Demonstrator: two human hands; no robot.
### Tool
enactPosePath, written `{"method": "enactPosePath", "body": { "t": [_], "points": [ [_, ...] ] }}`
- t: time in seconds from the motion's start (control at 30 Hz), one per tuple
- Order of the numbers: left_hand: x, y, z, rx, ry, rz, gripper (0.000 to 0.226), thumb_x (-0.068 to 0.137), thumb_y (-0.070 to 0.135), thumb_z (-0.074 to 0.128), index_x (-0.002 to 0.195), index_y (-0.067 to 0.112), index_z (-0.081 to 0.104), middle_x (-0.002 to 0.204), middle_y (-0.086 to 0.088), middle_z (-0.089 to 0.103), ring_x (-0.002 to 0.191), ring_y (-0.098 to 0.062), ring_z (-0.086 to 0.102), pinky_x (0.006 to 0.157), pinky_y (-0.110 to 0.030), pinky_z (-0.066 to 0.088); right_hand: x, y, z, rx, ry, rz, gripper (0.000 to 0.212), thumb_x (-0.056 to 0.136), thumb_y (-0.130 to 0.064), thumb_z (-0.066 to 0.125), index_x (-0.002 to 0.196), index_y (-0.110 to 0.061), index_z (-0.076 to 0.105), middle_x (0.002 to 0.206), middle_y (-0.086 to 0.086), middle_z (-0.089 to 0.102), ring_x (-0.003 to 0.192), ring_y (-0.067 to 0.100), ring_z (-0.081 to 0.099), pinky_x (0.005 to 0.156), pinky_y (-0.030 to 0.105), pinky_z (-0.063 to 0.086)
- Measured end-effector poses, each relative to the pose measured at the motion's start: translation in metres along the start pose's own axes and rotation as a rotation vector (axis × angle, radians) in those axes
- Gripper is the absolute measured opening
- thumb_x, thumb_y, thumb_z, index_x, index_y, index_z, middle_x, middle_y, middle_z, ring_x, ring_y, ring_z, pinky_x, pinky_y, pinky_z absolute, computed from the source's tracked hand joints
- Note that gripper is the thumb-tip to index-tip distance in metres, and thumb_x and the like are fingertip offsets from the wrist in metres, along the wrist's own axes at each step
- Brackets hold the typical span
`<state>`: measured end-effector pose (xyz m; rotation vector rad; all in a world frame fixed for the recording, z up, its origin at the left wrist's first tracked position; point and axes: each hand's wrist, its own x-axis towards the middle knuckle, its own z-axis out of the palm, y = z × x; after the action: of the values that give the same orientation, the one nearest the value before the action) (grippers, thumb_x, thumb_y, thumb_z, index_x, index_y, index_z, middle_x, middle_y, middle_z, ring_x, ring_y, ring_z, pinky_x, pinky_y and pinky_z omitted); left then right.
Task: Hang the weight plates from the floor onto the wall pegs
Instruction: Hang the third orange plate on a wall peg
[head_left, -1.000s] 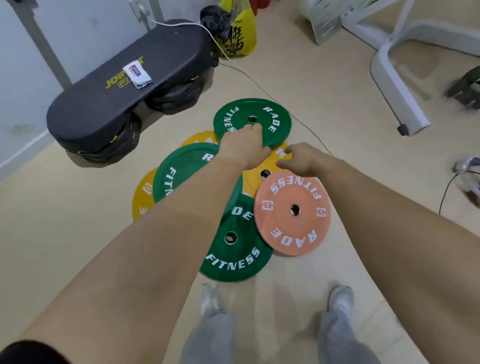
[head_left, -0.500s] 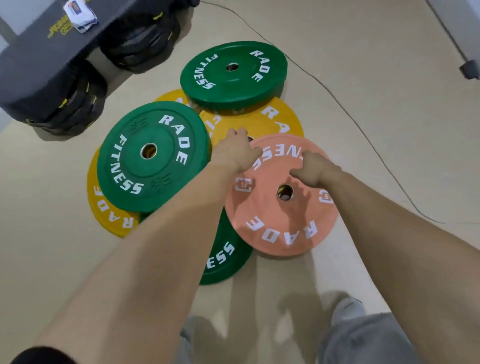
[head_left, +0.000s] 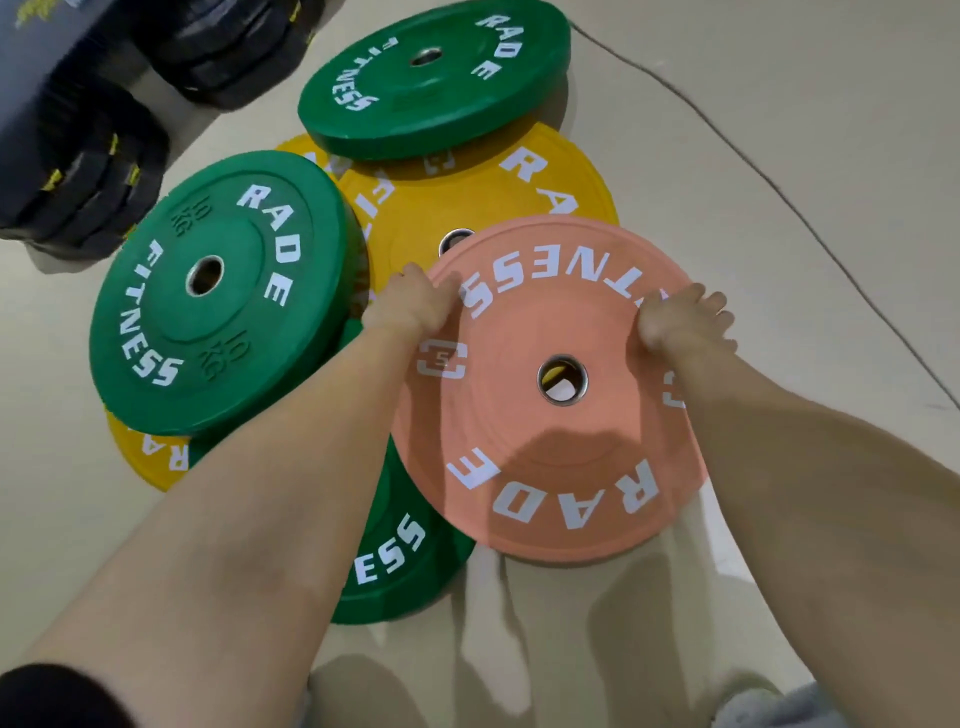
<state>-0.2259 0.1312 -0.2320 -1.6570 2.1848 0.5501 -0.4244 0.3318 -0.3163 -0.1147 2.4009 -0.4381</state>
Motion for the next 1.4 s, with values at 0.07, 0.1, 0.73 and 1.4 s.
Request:
{"method": "enactPosePath", "body": {
  "t": [0.07, 0.1, 0.73, 1.4],
  "points": [
    [0.007, -0.011, 0.010, -0.030, 0.004, -0.035, 0.076, 0.098, 0.067, 0.034, 0.142, 0.006, 0.043, 0.138, -0.018, 0.054, 0.118, -0.039, 0.055, 0.088, -0.041, 0.044, 0.027, 0.013, 0.008, 0.012, -0.067, 0.015, 0.068, 0.092, -0.047, 0.025, 0.148, -0.009, 0.031, 0.148, 0.016, 0.034, 0.133, 0.036, 0.033, 0.098, 0.052, 0.030],
    [0.009, -0.014, 0.015, -0.034, 0.019, -0.047, 0.075, 0.098, 0.067, 0.034, 0.141, 0.006, 0.044, 0.137, -0.018, 0.055, 0.118, -0.039, 0.055, 0.084, -0.039, 0.042, 0.036, 0.021, 0.008, 0.029, -0.094, 0.041, 0.065, 0.093, -0.045, 0.027, 0.148, -0.011, 0.031, 0.147, 0.018, 0.035, 0.133, 0.039, 0.033, 0.096, 0.052, 0.030],
    [-0.002, -0.014, 0.034, -0.297, 0.177, -0.053, 0.087, 0.088, 0.077, 0.047, 0.132, 0.002, 0.053, 0.129, -0.016, 0.060, 0.113, -0.039, 0.057, 0.083, -0.039, 0.043, 0.018, 0.056, -0.031, 0.460, -0.015, 0.236, 0.089, 0.092, -0.077, 0.012, 0.117, -0.007, 0.060, 0.114, 0.013, 0.062, 0.107, 0.034, 0.058, 0.084, 0.038, 0.037],
    [-0.198, -0.003, -0.344, -0.681, 0.630, 0.213, 0.062, 0.099, 0.067, 0.034, 0.077, 0.011, 0.049, 0.084, -0.008, 0.055, 0.081, -0.028, 0.047, 0.072, -0.034, 0.031, -0.276, -0.172, -0.354, 0.456, 0.559, -0.153, 0.055, 0.104, -0.036, 0.018, 0.119, -0.007, 0.063, 0.126, 0.017, 0.062, 0.114, 0.034, 0.057, 0.087, 0.037, 0.040]
  ]
}}
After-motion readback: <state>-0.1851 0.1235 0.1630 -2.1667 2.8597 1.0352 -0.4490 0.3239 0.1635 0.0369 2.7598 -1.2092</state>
